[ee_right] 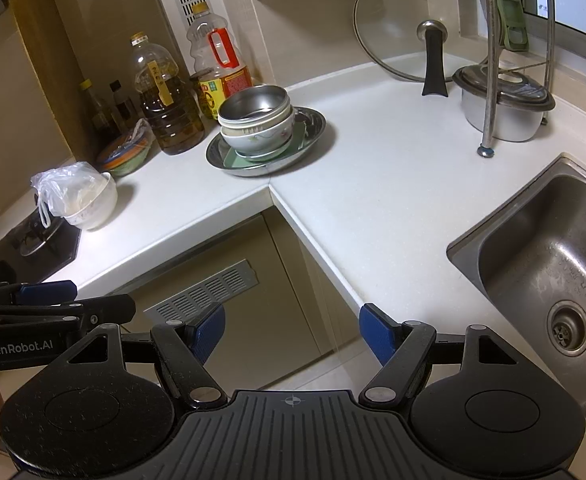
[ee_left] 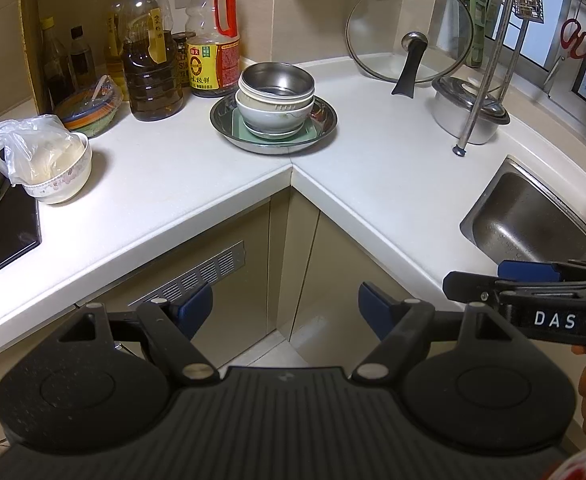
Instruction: Organize plates and bowls
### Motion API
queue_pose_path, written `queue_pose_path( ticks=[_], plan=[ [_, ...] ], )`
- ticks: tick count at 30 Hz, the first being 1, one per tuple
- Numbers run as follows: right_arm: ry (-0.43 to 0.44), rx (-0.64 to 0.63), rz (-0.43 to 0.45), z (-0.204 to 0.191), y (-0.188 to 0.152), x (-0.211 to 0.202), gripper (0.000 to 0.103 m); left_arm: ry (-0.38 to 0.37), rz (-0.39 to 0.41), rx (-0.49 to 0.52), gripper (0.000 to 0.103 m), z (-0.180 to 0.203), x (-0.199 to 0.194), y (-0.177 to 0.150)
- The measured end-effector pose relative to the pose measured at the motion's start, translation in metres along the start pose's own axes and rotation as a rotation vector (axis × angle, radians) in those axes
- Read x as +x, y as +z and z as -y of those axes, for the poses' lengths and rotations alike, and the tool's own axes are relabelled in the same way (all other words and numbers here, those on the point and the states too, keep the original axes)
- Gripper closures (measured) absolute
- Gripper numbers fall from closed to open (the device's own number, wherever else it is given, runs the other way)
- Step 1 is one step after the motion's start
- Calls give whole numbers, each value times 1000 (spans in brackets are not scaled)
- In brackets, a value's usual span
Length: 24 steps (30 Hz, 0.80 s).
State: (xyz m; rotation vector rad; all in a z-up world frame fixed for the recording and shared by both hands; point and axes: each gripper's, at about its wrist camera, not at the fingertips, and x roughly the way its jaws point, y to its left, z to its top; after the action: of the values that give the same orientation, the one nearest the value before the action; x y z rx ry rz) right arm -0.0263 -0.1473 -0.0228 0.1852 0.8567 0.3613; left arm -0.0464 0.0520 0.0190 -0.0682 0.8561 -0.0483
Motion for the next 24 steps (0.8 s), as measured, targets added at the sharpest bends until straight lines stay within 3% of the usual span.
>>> queue_pose_path(
  ticks=[24],
  plan=[
    [-6, 4, 1, 2, 3, -1, 29, -12, 5, 4, 24, 2, 1, 4]
  ],
)
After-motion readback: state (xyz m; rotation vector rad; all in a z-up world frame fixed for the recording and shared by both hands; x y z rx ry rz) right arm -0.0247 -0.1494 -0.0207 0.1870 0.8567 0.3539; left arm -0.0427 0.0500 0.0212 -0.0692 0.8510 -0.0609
